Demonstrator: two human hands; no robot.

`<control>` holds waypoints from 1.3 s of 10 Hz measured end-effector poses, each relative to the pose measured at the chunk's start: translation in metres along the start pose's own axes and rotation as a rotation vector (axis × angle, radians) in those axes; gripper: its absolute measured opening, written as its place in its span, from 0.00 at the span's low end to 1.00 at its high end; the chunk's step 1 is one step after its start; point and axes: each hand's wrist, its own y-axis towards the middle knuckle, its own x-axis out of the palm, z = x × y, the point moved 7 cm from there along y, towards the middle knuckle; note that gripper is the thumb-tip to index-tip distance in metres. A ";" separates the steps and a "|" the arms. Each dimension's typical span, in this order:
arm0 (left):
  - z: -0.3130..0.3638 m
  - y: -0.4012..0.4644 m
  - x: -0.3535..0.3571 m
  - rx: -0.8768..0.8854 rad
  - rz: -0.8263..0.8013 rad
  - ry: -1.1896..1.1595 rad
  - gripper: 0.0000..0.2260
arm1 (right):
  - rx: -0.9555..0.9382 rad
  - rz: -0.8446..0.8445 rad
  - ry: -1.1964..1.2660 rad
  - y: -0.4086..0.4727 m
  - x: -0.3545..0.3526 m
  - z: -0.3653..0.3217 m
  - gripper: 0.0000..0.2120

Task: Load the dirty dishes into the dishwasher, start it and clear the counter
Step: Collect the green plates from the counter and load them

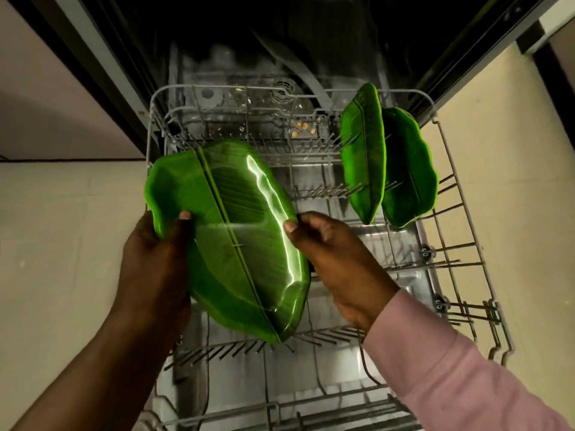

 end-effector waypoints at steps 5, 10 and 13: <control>0.007 0.003 -0.036 0.020 0.041 0.138 0.08 | -0.114 0.248 -0.366 0.009 0.013 0.001 0.10; 0.018 -0.008 -0.001 0.090 -0.089 -0.060 0.13 | -0.250 0.123 -0.871 -0.032 0.076 -0.040 0.48; 0.009 0.029 -0.023 0.106 -0.120 -0.030 0.28 | -0.281 -0.388 -0.802 -0.039 0.100 -0.064 0.51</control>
